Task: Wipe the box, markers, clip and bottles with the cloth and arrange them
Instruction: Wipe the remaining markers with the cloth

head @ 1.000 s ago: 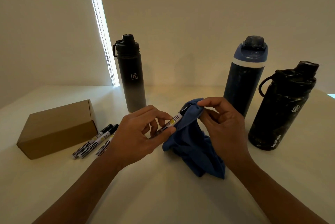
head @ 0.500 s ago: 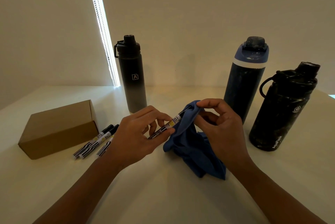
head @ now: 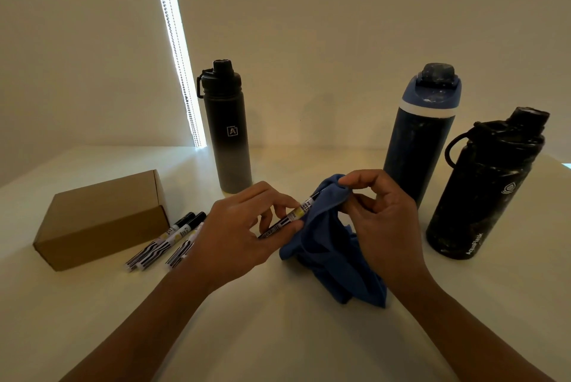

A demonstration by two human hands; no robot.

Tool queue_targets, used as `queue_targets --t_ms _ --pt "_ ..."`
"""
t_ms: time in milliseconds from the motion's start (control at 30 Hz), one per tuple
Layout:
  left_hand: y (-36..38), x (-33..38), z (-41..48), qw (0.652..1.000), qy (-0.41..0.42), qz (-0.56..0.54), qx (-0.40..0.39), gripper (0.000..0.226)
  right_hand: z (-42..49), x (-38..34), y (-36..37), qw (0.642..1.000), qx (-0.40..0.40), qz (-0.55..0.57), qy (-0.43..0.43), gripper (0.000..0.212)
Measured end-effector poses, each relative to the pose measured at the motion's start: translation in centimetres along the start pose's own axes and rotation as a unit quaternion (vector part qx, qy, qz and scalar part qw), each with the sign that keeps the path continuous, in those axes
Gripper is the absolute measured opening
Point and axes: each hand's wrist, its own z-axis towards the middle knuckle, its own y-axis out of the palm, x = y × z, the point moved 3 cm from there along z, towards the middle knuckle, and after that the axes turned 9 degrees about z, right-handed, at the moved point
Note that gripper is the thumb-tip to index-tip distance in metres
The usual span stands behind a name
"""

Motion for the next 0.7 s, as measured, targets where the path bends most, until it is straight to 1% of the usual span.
queue_targets --t_ms 133,233,267,400,467,567,700 --pt "0.0 -0.2 -0.1 1.0 0.007 0.008 -0.001 0.026 -0.2 0.1 0.7 0.999 -0.034 0.026 0.027 0.029" --pt "0.0 -0.3 0.0 1.0 0.004 0.021 0.002 0.026 -0.3 -0.1 0.7 0.999 -0.008 0.035 0.019 0.019" --pt "0.0 -0.3 0.0 1.0 0.002 0.023 0.005 0.026 -0.2 -0.2 0.6 0.999 -0.001 0.037 0.02 0.019" --pt "0.2 -0.3 0.0 1.0 -0.004 0.029 0.003 0.023 -0.2 -0.1 0.9 0.997 -0.039 0.061 0.041 0.029" --pt "0.5 -0.4 -0.1 0.999 -0.005 0.036 -0.004 0.023 -0.2 0.0 1.0 0.996 -0.046 0.065 0.04 0.03" --pt "0.5 -0.4 0.0 0.999 -0.019 0.041 -0.006 0.029 0.1 0.1 0.5 0.998 -0.024 0.045 0.024 0.023" --pt "-0.1 -0.7 0.1 0.997 -0.075 0.015 -0.012 0.043 0.4 -0.1 0.0 0.997 -0.02 0.064 0.031 0.019"
